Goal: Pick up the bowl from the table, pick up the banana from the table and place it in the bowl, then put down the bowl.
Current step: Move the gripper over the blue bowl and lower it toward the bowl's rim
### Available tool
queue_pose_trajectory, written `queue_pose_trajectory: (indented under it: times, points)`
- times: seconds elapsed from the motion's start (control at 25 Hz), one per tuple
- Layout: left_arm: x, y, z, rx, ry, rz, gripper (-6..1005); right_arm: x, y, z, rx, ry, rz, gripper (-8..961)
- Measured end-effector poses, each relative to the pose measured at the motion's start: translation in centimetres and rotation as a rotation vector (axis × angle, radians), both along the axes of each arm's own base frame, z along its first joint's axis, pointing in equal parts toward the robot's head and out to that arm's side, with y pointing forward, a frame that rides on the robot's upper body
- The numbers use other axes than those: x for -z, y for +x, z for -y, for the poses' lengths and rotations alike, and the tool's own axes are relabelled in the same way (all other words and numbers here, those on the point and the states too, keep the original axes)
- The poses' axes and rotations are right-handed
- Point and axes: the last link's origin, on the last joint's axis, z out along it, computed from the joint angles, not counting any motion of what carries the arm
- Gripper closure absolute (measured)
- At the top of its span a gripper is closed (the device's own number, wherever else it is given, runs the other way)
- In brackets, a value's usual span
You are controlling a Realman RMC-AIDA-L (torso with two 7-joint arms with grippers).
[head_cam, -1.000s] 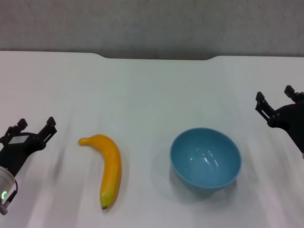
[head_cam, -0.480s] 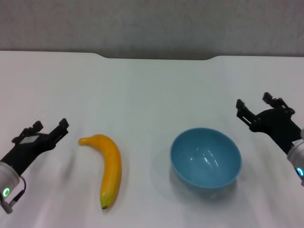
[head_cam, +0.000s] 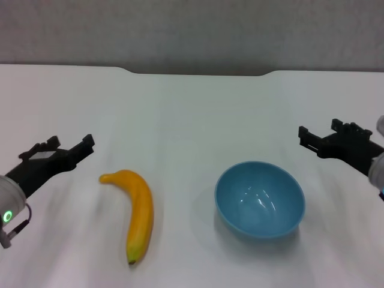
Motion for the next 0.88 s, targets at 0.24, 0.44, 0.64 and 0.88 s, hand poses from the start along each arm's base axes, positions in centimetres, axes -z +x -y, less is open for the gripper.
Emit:
queue_pose_trajectory:
  times: [0.24, 0.44, 0.64, 0.88]
  points:
    - [-1.3, 2.2, 0.4, -0.03, 0.026, -0.042, 112, -1.6, -2.3, -0.3, 0.078, -0.155, -0.024, 135]
    - [-1.7, 2.9, 0.4, -0.068, 0.05, -0.082, 112, -2.3, -3.0, -0.8, 0.168, -0.321, -0.007, 135]
    - [-1.6, 3.9, 0.4, -0.116, 0.06, -0.153, 112, -2.4, -3.0, -1.3, 0.231, -0.351, 0.082, 134]
    - [-1.3, 5.3, 0.1, -0.24, 0.007, -0.328, 113, -2.2, -3.4, -1.7, 0.255, -0.374, 0.117, 136]
